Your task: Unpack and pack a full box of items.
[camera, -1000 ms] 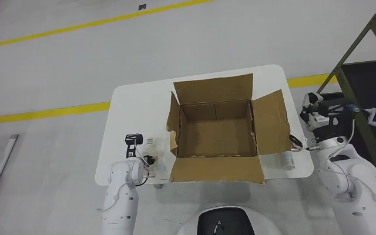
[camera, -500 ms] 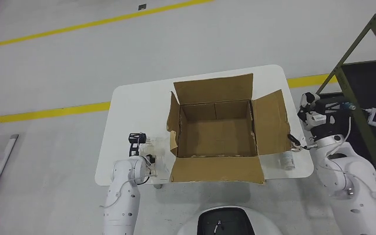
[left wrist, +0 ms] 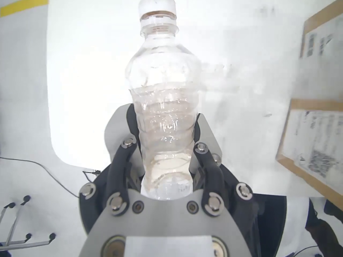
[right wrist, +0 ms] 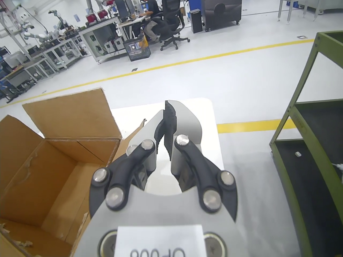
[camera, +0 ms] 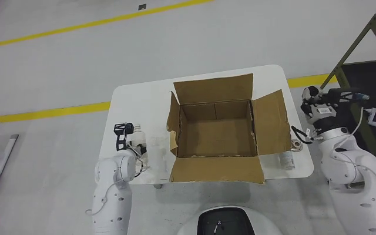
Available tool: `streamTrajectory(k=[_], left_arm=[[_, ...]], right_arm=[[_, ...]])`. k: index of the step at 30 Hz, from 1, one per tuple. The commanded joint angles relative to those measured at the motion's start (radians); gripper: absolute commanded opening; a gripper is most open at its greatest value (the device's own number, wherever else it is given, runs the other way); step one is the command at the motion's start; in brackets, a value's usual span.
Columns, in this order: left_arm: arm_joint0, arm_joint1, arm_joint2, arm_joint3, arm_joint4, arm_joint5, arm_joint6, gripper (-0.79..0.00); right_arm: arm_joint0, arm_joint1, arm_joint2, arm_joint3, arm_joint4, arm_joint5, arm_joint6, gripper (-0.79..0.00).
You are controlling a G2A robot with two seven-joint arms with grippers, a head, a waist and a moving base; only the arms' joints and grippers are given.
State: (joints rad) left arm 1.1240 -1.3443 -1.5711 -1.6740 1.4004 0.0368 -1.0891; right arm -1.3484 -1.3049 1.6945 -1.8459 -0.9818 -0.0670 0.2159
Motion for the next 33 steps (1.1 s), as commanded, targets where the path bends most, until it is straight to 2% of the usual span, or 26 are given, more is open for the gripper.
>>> streamTrajectory(k=[1,7,11,15,19,27,33], left_arm=[[-0.005,0.001,-0.016,-0.058,-0.023,0.016,-0.003,-0.785],[-0.048,0.0,-0.048,-0.212,-0.124,0.064,0.003,-0.785],[-0.105,-0.002,-0.039,-0.265,-0.216,0.093,0.005,-0.785],[-0.161,-0.005,-0.011,-0.294,-0.317,0.083,0.007,-0.785],[-0.195,-0.006,0.03,-0.3,-0.412,0.065,-0.009,-0.785],[-0.233,-0.013,0.135,-0.245,-0.593,0.069,-0.036,-0.785],[-0.24,-0.013,0.154,-0.224,-0.64,0.065,-0.057,-0.785]], right_arm=[[0.002,0.0,0.006,-0.002,0.045,-0.006,0.014,-0.785],[0.006,0.003,0.011,0.0,0.103,-0.022,0.038,-0.785],[0.006,0.004,0.001,0.006,0.112,-0.025,0.042,-0.785],[0.003,0.006,-0.01,0.0,0.104,-0.03,0.043,-0.785],[-0.003,0.008,-0.01,-0.01,0.099,-0.031,0.044,-0.785],[-0.016,0.012,0.0,-0.024,0.109,-0.03,0.041,-0.785],[-0.019,0.015,-0.002,-0.027,0.118,-0.036,0.042,-0.785]])
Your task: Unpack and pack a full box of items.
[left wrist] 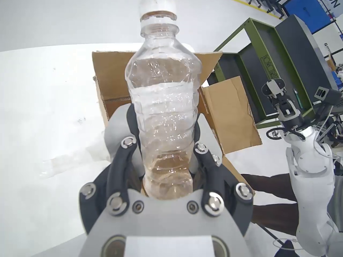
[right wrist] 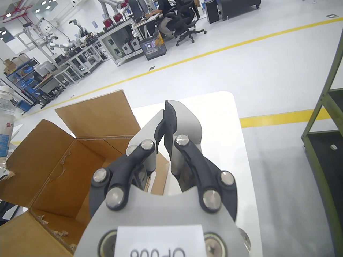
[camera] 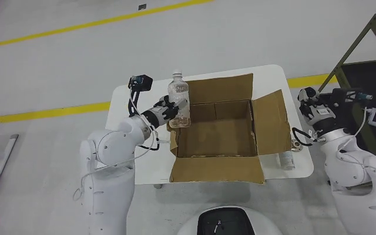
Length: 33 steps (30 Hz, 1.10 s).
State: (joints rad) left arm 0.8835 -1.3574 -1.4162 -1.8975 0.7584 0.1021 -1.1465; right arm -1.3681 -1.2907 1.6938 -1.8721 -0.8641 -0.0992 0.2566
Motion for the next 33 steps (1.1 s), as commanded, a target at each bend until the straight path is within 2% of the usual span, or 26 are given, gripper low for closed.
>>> streamTrajectory(k=[1,11,17,24,29,33], left_arm=[[0.0,0.0,-0.001,-0.001,0.002,0.0,0.001,-0.785],[0.008,0.0,0.0,-0.001,-0.004,-0.002,0.017,-0.785],[0.017,-0.008,0.086,0.009,-0.108,0.002,0.077,-0.785],[-0.026,-0.022,0.239,0.136,-0.096,0.095,0.065,-0.785],[-0.049,-0.023,0.293,0.25,0.007,0.196,0.046,-0.785],[-0.067,-0.024,0.315,0.308,0.058,0.263,0.024,-0.785]], right_arm=[[0.001,0.001,-0.003,-0.001,0.003,-0.009,0.001,-0.785],[0.005,0.008,-0.029,0.004,0.004,-0.088,0.019,-0.785],[0.018,0.011,-0.05,0.014,-0.005,-0.096,0.023,-0.785],[0.019,0.014,-0.073,0.021,-0.019,-0.092,0.038,-0.785],[0.016,0.016,-0.087,0.02,-0.031,-0.084,0.054,-0.785],[0.014,0.017,-0.102,0.001,-0.043,-0.089,0.063,-0.785]])
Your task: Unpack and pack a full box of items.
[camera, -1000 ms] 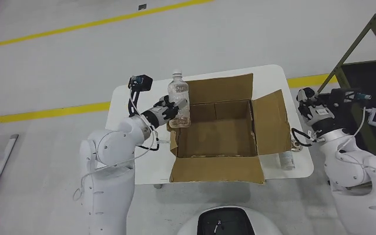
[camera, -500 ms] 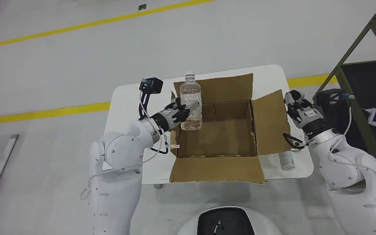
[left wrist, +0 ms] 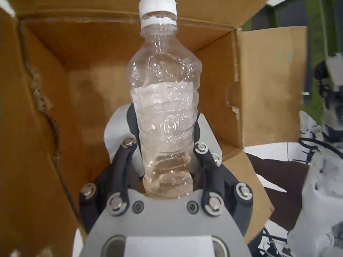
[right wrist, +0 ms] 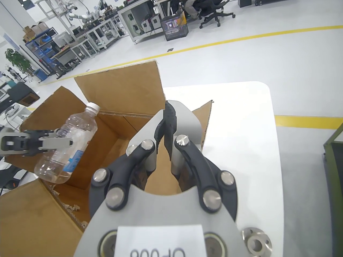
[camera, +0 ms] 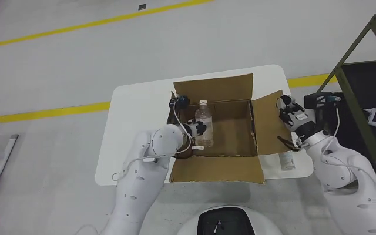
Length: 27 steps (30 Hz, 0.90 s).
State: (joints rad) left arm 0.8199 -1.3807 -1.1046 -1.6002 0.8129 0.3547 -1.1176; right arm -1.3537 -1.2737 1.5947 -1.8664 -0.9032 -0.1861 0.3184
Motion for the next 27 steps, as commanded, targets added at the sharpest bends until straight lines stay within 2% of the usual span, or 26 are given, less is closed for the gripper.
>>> streamTrajectory(k=[1,5,14,25,26,27], left_arm=[[-0.006,-0.002,0.006,0.024,-0.009,0.02,-0.017,-0.785],[-0.022,-0.006,0.009,0.076,-0.029,0.067,-0.027,-0.785],[-0.064,-0.012,0.069,0.147,0.058,0.145,-0.059,-0.785],[-0.073,-0.019,0.106,0.185,0.097,0.171,-0.075,-0.785],[-0.074,-0.019,0.106,0.188,0.097,0.171,-0.074,-0.727],[-0.075,-0.02,0.108,0.192,0.097,0.171,-0.074,-0.606]], right_arm=[[0.0,0.001,-0.007,-0.011,-0.011,-0.004,0.002,-0.785],[0.001,0.002,-0.025,-0.035,-0.018,-0.016,0.009,-0.785],[0.021,0.007,-0.088,-0.033,-0.051,-0.041,0.104,-0.785],[0.022,0.01,-0.13,-0.025,-0.072,-0.029,0.12,-0.785],[0.023,0.01,-0.13,-0.026,-0.072,-0.029,0.12,-0.785],[0.023,0.011,-0.13,-0.026,-0.072,-0.029,0.12,-0.785]])
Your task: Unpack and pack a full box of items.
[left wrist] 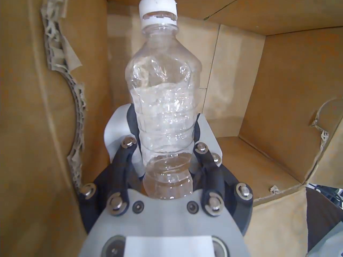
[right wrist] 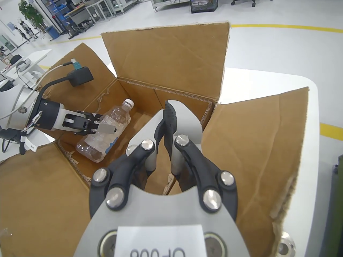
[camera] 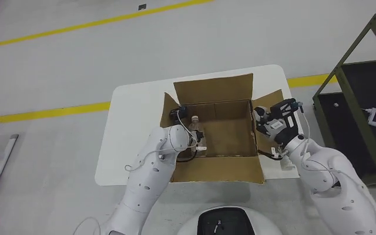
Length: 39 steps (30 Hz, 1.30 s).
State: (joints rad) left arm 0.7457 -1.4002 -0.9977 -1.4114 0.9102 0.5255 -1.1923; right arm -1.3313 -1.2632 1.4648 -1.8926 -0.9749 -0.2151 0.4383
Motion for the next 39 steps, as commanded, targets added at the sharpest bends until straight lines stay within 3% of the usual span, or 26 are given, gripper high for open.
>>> streamTrajectory(k=[1,2,3,4,11,19,26,32,39], left_arm=[[-0.003,-0.001,0.003,0.009,0.002,0.002,-0.001,-0.409],[-0.005,-0.002,0.005,0.012,0.001,0.003,-0.001,-0.449],[-0.007,-0.003,0.006,0.016,0.0,0.005,-0.002,-0.068],[-0.009,-0.004,0.007,0.019,0.0,0.006,-0.005,0.0],[-0.013,-0.007,0.007,0.007,-0.006,-0.005,0.005,0.0],[0.01,0.004,-0.018,-0.132,0.017,-0.094,0.019,0.0],[0.07,0.024,-0.095,-0.325,0.034,-0.152,0.007,0.0],[0.115,0.039,-0.155,-0.446,0.086,-0.162,0.001,0.0],[0.141,0.051,-0.217,-0.527,0.136,-0.164,0.012,0.0]], right_arm=[[0.0,0.001,0.0,-0.001,-0.001,-0.001,0.0,-0.785],[0.0,0.001,0.0,-0.001,-0.001,-0.001,0.001,-0.785],[0.0,0.002,0.0,-0.001,-0.001,-0.001,0.002,-0.785],[0.0,0.002,-0.001,-0.001,-0.001,-0.002,0.004,-0.785],[-0.006,0.007,0.006,-0.008,0.008,-0.004,0.012,-0.785],[-0.011,0.019,0.114,-0.048,0.121,-0.013,0.058,-0.785],[-0.017,0.044,0.311,-0.1,0.226,-0.03,0.234,-0.785],[-0.026,0.07,0.436,-0.119,0.155,-0.021,0.415,-0.785],[-0.056,0.091,0.514,-0.088,0.094,-0.045,0.51,-0.785]])
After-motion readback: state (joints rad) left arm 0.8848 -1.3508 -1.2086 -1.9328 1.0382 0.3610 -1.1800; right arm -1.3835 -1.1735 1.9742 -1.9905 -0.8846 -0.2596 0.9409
